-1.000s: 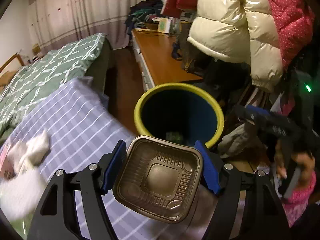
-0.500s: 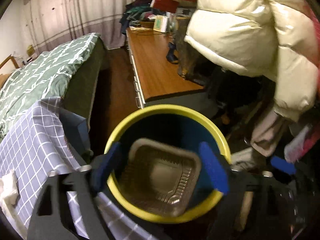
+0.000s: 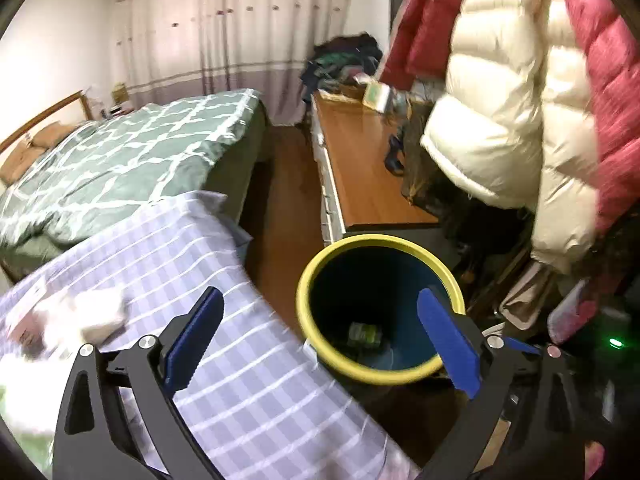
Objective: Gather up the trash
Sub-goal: 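Carry the brown tray over the yellow bin and open the left tool, then move the right tool back to the bed and grasp the bubble wrap, then carry the bubble wrap to the yellow bin and release it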
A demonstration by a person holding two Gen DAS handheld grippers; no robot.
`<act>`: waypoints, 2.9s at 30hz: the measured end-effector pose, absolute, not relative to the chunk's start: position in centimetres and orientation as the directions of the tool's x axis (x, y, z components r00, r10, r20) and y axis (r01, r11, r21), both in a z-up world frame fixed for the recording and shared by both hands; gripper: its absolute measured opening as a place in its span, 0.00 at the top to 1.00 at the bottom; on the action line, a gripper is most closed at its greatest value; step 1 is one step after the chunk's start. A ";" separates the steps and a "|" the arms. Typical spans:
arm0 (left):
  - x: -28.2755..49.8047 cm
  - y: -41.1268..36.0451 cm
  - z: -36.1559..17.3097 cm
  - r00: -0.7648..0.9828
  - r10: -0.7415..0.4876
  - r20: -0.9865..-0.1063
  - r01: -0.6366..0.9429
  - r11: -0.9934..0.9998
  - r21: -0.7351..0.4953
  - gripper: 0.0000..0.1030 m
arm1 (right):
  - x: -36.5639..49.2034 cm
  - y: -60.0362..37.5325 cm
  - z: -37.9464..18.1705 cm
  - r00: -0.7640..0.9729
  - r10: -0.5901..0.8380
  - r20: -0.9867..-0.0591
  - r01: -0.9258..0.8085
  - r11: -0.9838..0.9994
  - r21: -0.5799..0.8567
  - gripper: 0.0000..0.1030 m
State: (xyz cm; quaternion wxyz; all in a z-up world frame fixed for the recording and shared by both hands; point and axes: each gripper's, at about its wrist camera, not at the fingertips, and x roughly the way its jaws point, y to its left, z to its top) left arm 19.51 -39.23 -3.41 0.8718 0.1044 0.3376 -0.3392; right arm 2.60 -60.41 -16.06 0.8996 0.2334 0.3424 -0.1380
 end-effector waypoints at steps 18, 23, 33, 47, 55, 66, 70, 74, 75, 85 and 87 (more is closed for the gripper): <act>8.5 -6.8 -1.5 0.813 -0.168 -0.557 0.220 0.975 0.028 0.05 | 8.4 -42.4 -13.0 0.723 0.131 -0.679 0.023 0.977 0.213 0.32; 6.5 0.2 -2.5 0.832 -0.059 -0.552 0.086 0.996 0.023 0.05 | 10.0 -35.2 -11.2 0.715 0.226 -0.662 -0.145 0.974 0.176 0.32; 6.1 5.9 -3.7 0.834 -0.066 -0.548 0.056 0.998 -0.035 0.05 | 15.0 -24.4 -9.0 0.728 0.284 -0.624 -0.335 0.941 0.038 0.48; 7.2 5.0 -4.8 0.814 -0.107 -0.571 0.075 0.994 -0.080 0.05 | 20.0 -21.2 -10.2 0.700 0.223 -0.678 -0.407 0.905 -0.124 0.48; 7.8 4.2 -5.3 0.803 -0.137 -0.580 0.104 0.990 -0.091 0.05 | 21.0 -20.5 -11.0 0.685 0.209 -0.698 -0.442 0.881 -0.170 0.79; 8.4 3.1 -6.0 0.788 -0.165 -0.593 0.133 0.986 -0.097 0.05 | 18.9 -24.3 -6.4 0.742 0.302 -0.599 -0.406 0.913 -0.043 0.87; 8.3 2.6 -6.0 0.786 -0.176 -0.593 0.151 0.984 -0.093 0.05 | 17.6 -27.2 -4.3 0.757 0.355 -0.548 -0.388 0.920 0.060 0.87; 8.5 1.5 -6.2 0.778 -0.192 -0.598 0.173 0.981 -0.091 0.05 | 15.7 -31.0 -3.1 0.780 0.375 -0.501 -0.349 0.925 0.150 0.87; 8.6 1.2 -6.3 0.776 -0.196 -0.600 0.178 0.980 -0.090 0.05 | 15.1 -31.9 -2.9 0.790 0.367 -0.492 -0.334 0.929 0.158 0.87; 9.4 -1.2 -6.6 0.757 -0.230 -0.612 0.225 0.971 -0.087 0.05 | 13.3 -44.1 -4.2 0.861 0.135 -0.490 -0.048 0.981 0.186 0.87; 9.6 -1.7 -6.6 0.753 -0.232 -0.615 0.230 0.970 -0.085 0.05 | 13.5 -46.8 -5.3 0.858 0.076 -0.508 0.025 0.982 0.190 0.87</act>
